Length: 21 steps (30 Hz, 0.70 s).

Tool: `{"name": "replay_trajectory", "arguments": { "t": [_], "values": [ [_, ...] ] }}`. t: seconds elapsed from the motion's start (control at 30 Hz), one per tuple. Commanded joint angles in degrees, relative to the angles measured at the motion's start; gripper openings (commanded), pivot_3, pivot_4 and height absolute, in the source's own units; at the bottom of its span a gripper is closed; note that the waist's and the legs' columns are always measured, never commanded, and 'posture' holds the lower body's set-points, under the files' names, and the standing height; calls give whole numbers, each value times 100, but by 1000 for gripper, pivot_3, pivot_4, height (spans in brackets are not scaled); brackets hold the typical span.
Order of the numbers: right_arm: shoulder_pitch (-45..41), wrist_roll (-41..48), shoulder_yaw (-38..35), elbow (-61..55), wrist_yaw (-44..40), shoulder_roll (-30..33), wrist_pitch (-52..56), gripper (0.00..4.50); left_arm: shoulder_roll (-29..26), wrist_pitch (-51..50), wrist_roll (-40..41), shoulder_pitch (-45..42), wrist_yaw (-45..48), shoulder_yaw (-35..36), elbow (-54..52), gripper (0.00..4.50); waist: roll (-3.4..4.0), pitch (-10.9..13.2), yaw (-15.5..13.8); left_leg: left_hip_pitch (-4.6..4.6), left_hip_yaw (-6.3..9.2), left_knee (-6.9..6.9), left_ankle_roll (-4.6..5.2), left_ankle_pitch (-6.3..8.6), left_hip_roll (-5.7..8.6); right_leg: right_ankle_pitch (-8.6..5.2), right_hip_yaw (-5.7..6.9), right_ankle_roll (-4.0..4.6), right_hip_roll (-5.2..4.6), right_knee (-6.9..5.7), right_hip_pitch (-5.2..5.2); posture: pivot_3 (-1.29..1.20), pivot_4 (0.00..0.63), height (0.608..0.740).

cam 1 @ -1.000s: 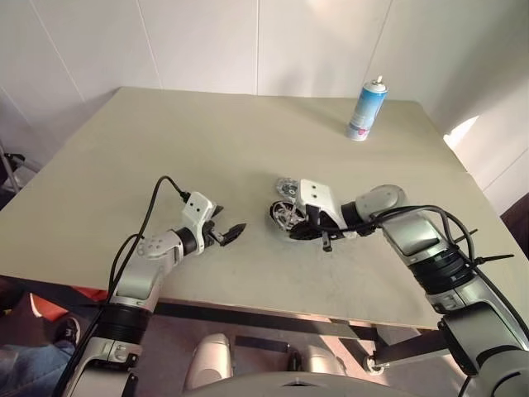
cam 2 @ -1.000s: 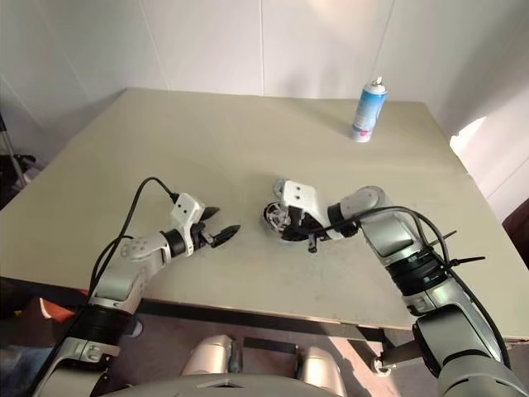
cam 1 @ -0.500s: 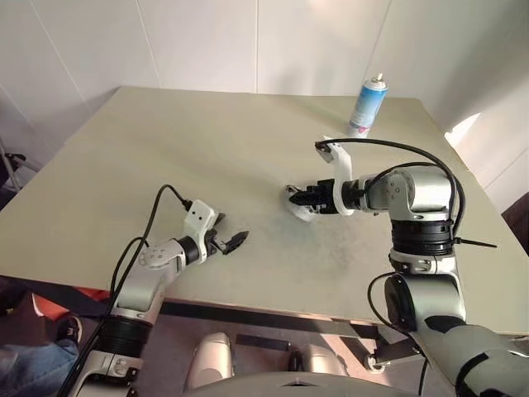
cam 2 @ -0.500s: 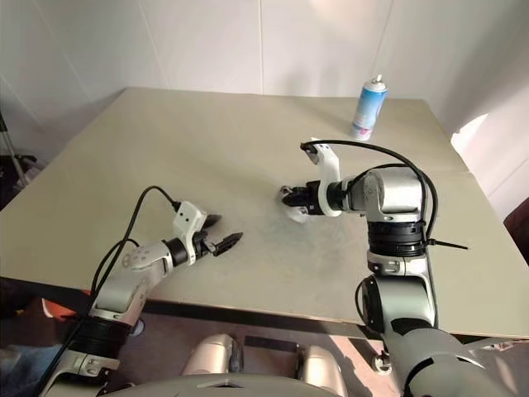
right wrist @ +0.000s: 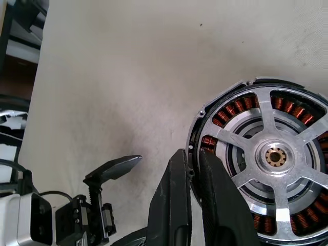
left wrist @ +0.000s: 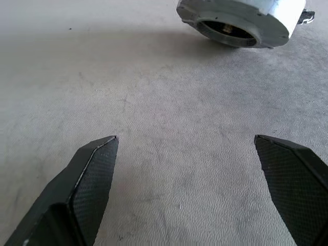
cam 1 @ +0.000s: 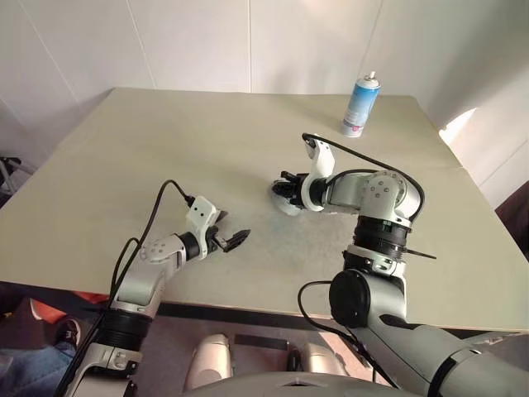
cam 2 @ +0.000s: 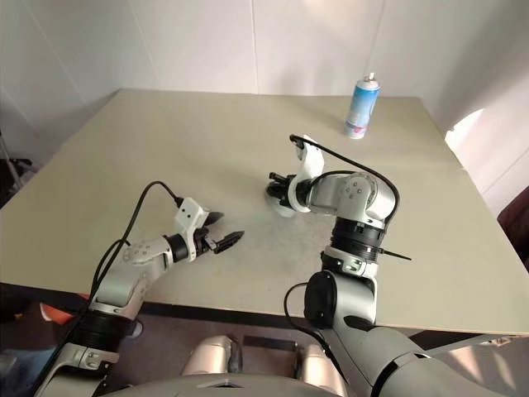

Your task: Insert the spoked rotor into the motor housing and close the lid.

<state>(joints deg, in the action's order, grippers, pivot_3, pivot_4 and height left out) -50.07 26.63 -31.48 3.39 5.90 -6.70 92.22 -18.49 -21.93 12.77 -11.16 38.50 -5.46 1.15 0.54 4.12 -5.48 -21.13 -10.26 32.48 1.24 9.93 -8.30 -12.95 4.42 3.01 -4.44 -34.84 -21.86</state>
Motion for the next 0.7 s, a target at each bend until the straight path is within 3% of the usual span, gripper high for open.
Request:
{"name": "replay_trajectory", "arguments": {
  "t": [0.03, 0.2, 0.37, 0.47, 0.6, 0.7],
  "values": [
    [-160, 573, 30, 160, 553, -372, 28, 698, -11, 35, 63, -7, -53, 81, -228, 4500, 0, 0, 0, 0, 0, -1, -1, -1, 0, 0, 0, 0, 1, 0, -1, 0, 0, 740],
    [-177, 1708, 381, 313, 1002, -103, 28, 2271, -16, 33, 78, 46, -106, 123, -266, 4500, 1, 0, 3, -4, 0, -8, -9, -6, -1, 0, -1, 0, 3, 0, -11, 0, 0, 740],
    [-330, 2566, 685, 312, 1044, 330, 28, 2271, -6, 43, 84, 2, -123, 123, -219, 4500, 1, 0, -3, -5, 0, -11, -11, -6, -4, 0, -1, 0, 7, 0, -11, 0, 0, 740],
    [-388, 2755, 1280, -329, -135, 1035, -76, 2271, 0, 52, 90, -85, -113, 129, -157, 4500, 1, 0, -39, -9, 1, -8, -11, -6, -3, 1, -1, -1, 6, 0, -9, 0, 0, 740],
    [213, 2001, 2906, -1109, -2080, 2752, -1538, 2271, 5, 69, 111, -196, -87, 152, -82, 4500, -5, -3, -165, -10, 6, -2, -7, -4, -3, 13, 1, -25, 6, 10, 6, 0, 0, 740],
    [580, 1181, 3353, -724, -2589, 3516, -2594, 2271, 18, 70, 154, -278, -73, 197, -42, 4500, -10, -6, -189, 18, 7, -1, -1, 0, -5, -4, 2, -9, 6, 15, 37, 0, 0, 740]
  ]
}}
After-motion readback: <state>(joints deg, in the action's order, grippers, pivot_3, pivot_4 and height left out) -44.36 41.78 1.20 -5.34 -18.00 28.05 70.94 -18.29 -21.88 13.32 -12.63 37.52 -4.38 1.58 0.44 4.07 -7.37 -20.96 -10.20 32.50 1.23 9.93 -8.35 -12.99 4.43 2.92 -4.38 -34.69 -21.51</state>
